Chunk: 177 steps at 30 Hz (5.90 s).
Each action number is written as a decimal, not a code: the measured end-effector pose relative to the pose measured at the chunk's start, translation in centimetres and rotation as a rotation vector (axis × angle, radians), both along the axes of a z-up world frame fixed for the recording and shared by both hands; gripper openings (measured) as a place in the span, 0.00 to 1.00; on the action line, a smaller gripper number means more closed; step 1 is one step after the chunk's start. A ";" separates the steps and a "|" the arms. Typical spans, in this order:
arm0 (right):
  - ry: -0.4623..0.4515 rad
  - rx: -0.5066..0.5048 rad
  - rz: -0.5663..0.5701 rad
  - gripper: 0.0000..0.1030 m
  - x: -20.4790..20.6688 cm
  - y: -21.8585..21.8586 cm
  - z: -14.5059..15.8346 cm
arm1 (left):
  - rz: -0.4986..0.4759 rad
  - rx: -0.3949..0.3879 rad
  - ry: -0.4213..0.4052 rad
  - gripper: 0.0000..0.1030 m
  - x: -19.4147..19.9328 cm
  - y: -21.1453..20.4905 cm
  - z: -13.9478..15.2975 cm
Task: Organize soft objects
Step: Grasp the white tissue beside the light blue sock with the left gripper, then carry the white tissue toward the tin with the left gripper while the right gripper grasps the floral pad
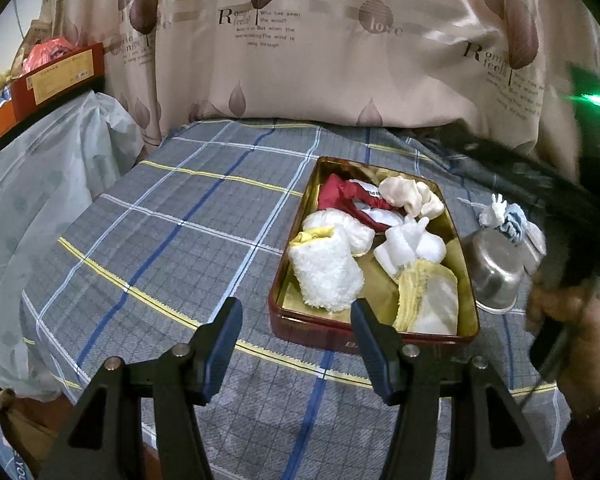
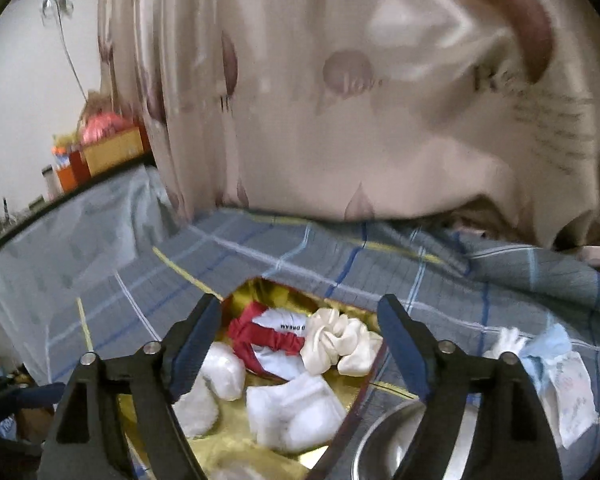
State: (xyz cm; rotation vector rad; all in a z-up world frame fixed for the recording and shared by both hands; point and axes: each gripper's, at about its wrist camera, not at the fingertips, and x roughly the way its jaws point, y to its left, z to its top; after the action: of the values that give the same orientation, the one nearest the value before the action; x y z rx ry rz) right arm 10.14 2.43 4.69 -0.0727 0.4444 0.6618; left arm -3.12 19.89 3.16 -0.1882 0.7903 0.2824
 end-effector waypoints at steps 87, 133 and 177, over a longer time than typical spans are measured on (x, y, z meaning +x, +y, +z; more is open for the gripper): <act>0.085 -0.033 -0.525 1.00 -3.7 -30.2 -6.7 | -0.469 -0.044 0.074 0.05 23.9 -14.9 0.6; 0.247 -0.206 -0.234 0.90 7.9 -20.0 -5.0 | -0.282 -0.110 -0.094 0.06 1.9 -10.3 2.6; 0.353 -0.076 -0.269 0.15 11.9 -23.8 -3.1 | -0.239 -0.151 -0.082 0.07 2.4 -8.7 2.2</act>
State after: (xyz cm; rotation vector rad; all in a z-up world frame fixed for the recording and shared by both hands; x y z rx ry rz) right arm 22.04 -21.37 1.63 0.0334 0.8040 0.3910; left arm -0.74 11.15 5.35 -0.2437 0.7449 -0.0115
